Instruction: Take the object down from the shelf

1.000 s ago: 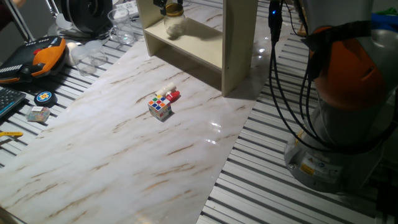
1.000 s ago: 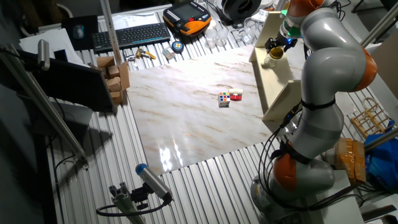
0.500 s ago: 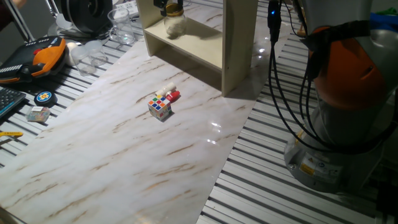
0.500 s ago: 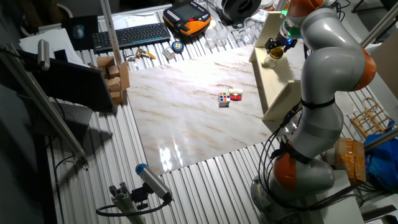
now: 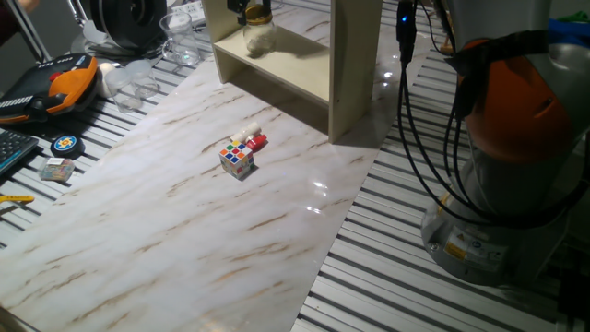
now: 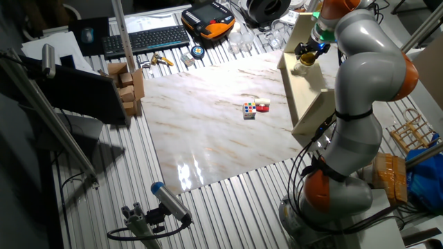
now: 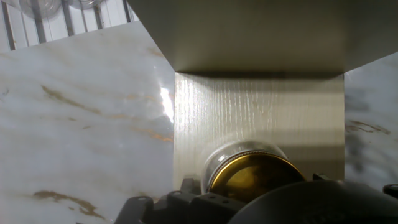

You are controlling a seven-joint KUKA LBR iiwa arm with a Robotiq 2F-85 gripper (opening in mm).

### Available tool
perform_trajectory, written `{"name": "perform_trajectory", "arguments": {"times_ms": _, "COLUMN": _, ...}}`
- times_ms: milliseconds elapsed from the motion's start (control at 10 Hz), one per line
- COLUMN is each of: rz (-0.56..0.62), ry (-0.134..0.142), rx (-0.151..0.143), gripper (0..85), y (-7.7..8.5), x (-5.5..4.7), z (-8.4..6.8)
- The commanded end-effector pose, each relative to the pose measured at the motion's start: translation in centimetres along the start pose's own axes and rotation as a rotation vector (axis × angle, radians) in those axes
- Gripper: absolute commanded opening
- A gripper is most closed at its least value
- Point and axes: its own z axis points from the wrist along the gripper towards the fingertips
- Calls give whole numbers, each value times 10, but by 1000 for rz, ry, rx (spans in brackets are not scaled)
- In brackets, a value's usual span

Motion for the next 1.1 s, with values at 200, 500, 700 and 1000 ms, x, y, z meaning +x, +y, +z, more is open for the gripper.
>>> {"name": "perform_trajectory", "arguments": {"times_ms": 200, "rz": -11, "ry": 8, "rx": -5, "gripper": 340, "y": 0, "x": 1, "z": 0}}
{"name": "perform_trajectory", "arguments": {"times_ms": 500, "rz": -20, "ry": 12, "rx": -12, "gripper": 0, "y": 0, "x": 1, "z": -2}}
{"name": "perform_trajectory", "arguments": {"times_ms": 700, "rz": -21, "ry": 13, "rx": -15, "gripper": 0, "y": 3, "x": 3, "z": -8}}
{"name": "perform_trajectory", "arguments": {"times_ms": 1000, "rz": -2, "ry": -1, "rx": -13, "gripper": 0, "y": 21, "x": 6, "z": -21}}
